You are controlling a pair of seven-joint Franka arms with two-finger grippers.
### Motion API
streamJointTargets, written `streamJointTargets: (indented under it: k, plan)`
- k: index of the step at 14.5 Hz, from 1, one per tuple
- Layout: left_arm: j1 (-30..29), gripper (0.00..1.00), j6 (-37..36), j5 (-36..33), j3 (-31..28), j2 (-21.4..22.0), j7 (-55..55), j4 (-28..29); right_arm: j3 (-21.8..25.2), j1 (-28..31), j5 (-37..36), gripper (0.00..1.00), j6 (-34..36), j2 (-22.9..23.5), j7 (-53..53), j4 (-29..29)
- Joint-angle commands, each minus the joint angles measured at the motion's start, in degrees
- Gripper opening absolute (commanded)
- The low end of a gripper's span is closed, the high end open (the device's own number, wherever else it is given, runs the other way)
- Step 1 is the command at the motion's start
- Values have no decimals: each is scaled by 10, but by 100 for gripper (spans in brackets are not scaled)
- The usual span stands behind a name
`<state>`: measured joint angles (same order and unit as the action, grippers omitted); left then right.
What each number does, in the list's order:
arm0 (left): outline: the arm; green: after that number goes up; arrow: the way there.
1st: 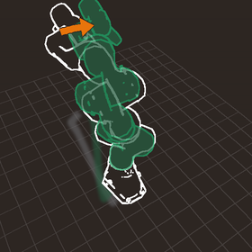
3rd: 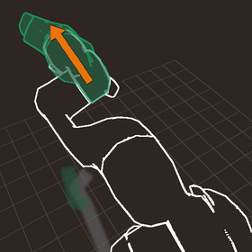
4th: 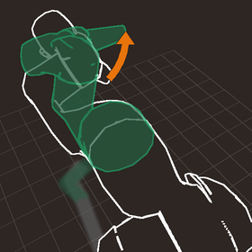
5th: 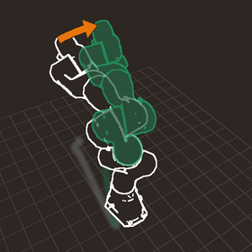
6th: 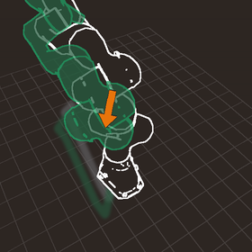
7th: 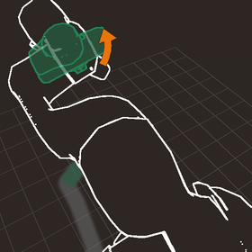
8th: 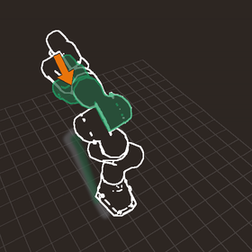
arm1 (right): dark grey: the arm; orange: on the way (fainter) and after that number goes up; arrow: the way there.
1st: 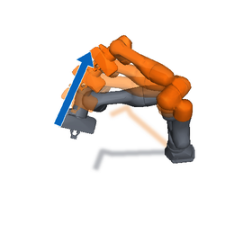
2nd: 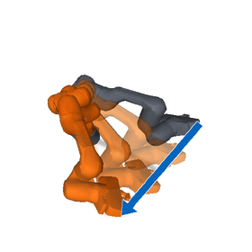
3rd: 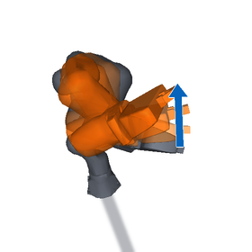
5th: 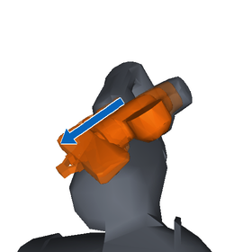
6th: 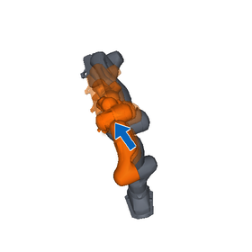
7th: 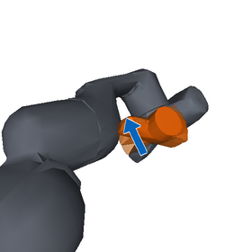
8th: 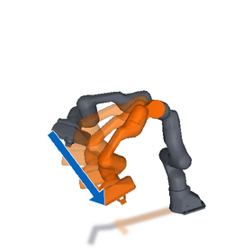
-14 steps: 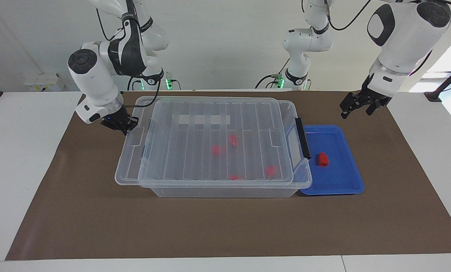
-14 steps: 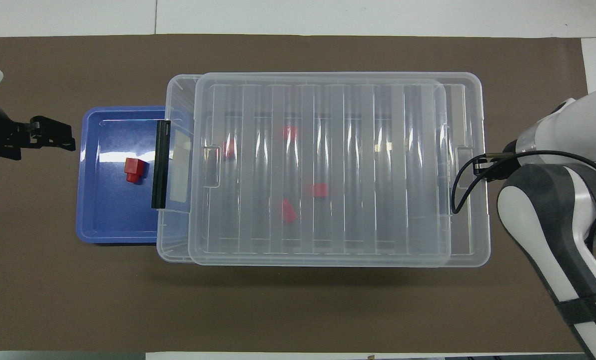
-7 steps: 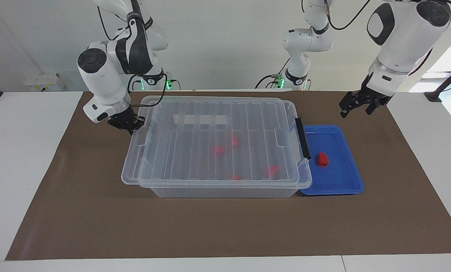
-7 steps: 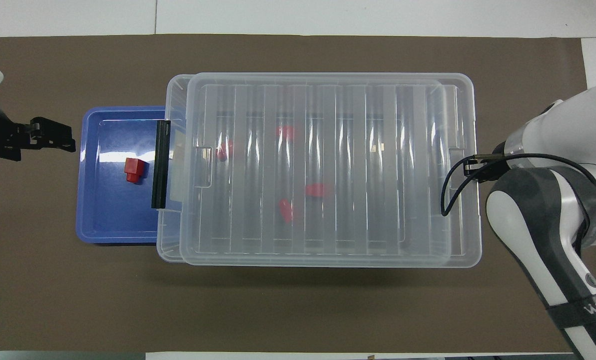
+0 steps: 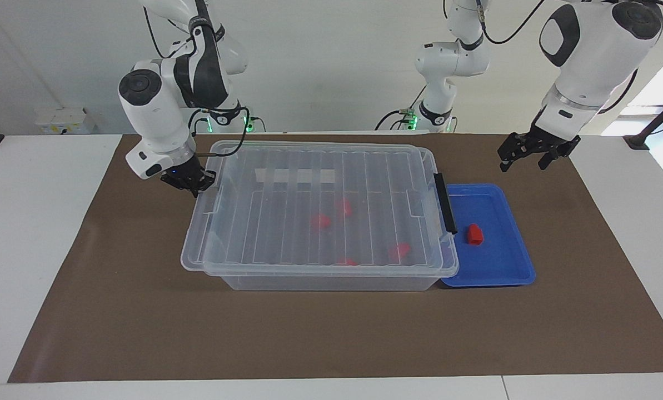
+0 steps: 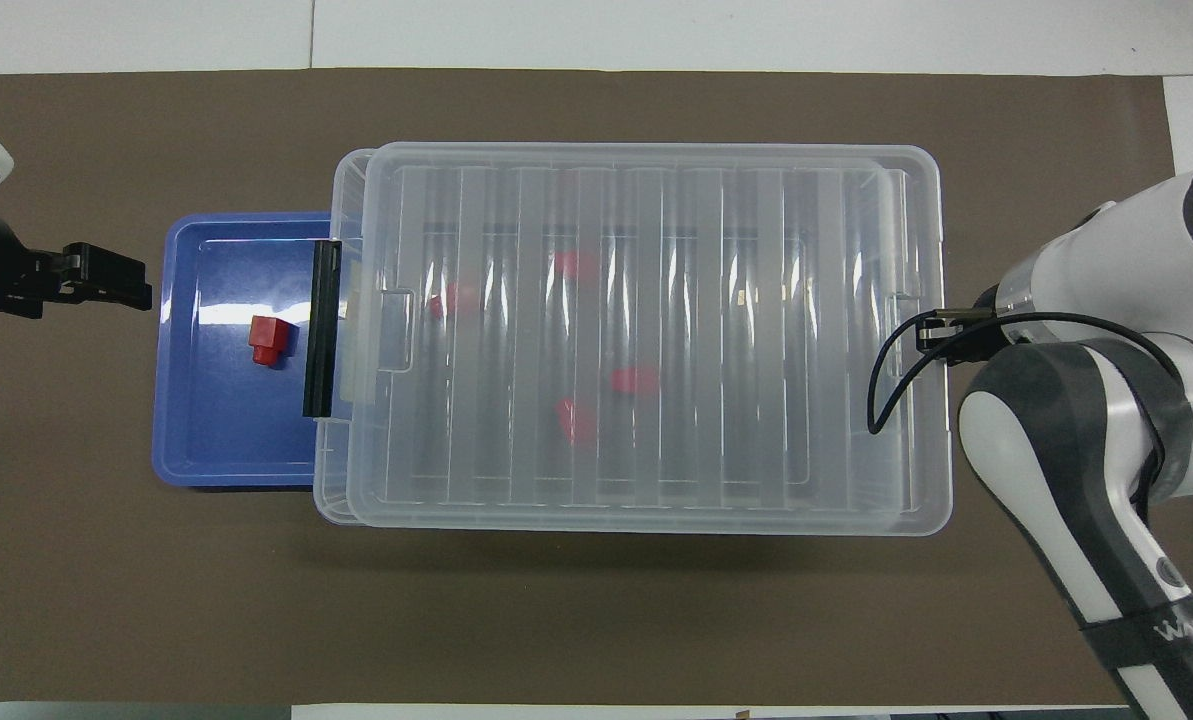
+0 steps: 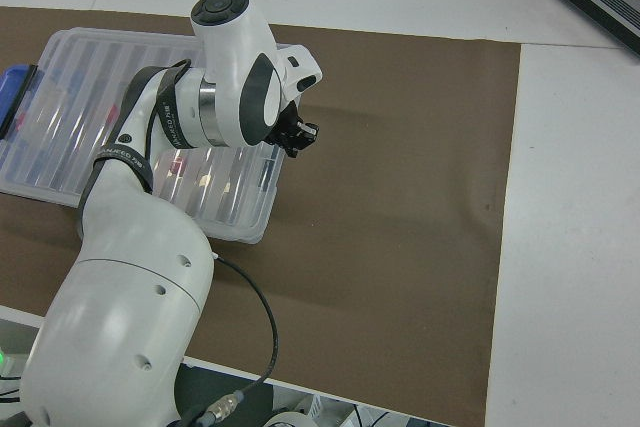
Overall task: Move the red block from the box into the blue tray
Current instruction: 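Slide the lid back over the box with the right gripper while the left gripper withdraws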
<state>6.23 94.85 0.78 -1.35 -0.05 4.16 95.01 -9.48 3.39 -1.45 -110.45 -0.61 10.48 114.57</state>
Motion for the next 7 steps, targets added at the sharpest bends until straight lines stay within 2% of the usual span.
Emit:
streamJointTargets:
  k: [1,3,7]
  plan:
    - [-6,100,-2,-5,4,9,-5,7,-25,2,6,0,-43,-5,28,43]
    - [-4,100,-2,-5,4,9,-5,6,-26,2,5,0,-45,-3,32,43]
    - [-6,100,-2,-5,4,9,-5,6,-23,4,5,7,-23,-1,20,32]
